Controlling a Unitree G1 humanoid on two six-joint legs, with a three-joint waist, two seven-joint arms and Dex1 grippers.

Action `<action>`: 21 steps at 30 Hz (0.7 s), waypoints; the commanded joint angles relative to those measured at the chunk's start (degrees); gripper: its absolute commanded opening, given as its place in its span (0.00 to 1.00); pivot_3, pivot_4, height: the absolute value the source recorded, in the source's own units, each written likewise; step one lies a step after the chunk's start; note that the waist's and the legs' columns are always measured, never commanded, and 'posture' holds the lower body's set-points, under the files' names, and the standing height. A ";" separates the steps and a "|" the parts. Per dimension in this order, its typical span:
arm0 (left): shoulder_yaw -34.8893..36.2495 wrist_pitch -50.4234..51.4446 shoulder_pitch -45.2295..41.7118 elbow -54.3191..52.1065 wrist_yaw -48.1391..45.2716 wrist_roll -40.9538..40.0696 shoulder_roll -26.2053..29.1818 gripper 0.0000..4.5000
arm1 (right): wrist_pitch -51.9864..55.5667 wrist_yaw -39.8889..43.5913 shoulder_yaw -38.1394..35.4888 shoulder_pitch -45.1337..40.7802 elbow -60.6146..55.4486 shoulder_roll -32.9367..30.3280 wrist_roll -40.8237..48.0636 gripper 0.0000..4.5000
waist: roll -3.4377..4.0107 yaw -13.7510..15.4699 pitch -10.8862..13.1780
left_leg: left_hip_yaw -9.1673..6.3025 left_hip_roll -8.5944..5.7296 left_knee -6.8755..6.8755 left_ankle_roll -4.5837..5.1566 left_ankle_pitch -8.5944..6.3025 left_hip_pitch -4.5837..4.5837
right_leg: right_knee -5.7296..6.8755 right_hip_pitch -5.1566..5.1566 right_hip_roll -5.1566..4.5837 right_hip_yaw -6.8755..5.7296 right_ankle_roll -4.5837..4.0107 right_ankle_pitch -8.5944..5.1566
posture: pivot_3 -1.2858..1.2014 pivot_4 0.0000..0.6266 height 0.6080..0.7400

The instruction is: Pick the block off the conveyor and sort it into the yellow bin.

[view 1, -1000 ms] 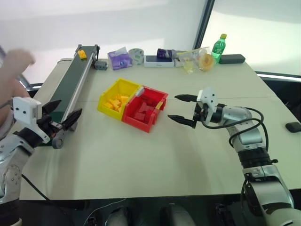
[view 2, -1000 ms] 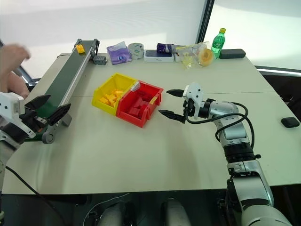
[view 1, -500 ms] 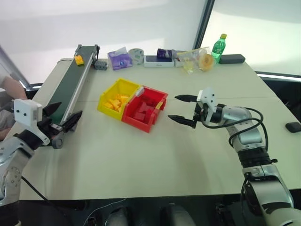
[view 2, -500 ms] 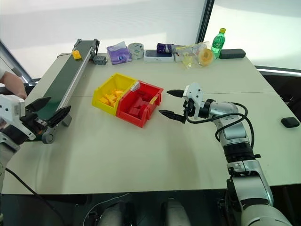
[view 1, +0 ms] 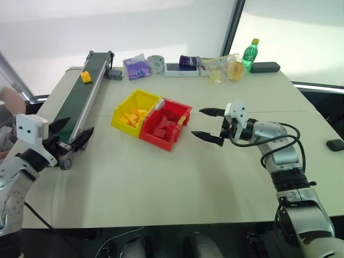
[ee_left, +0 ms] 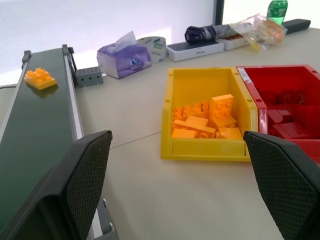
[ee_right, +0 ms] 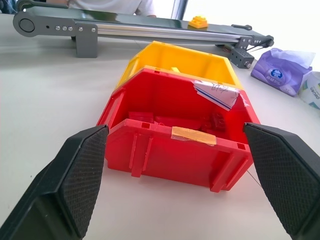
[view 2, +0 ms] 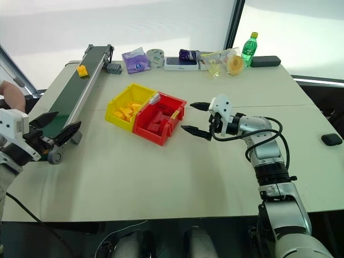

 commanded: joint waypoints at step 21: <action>12.76 -14.09 22.32 -11.81 14.24 0.90 -20.02 0.99 | 0.09 0.57 -0.08 -2.48 -1.22 0.95 0.21 1.00 | -0.02 0.09 -0.01 | -0.06 -0.01 0.05 0.05 -0.03 0.00 | -0.05 0.09 -0.02 0.00 0.00 0.00 | 0.52 0.24 1.00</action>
